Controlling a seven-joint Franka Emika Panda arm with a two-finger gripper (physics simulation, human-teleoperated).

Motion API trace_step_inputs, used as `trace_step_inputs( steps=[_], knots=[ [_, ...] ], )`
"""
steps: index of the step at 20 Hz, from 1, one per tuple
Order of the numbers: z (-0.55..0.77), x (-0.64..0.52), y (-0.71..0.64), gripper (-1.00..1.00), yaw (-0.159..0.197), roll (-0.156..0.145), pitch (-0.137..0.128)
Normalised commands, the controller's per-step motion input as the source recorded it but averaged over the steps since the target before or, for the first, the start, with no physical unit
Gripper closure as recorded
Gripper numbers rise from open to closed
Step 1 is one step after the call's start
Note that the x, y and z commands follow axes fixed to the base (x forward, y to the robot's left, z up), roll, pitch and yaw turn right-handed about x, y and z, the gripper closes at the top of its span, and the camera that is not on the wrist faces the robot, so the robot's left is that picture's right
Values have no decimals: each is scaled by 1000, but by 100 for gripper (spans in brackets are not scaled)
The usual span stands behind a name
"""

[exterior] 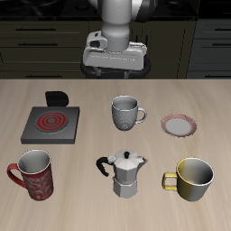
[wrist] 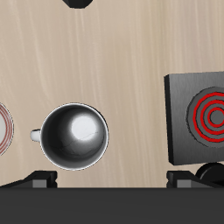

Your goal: Place the white mug on the plate

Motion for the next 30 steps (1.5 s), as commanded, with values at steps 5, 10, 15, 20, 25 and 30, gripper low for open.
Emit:
trace_step_inputs(
  steps=[5,10,15,20,25,30],
  knots=[
    [-287,70,24,-100,-11,24,15],
    [-267,59,-34,-100,3,4,11],
    [-231,0,-14,-100,-5,3,16],
    [-385,-22,43,-100,7,10,42],
    [-188,-38,-9,-100,3,4,16],
    [-221,-25,38,-100,-1,12,24]
  ],
)
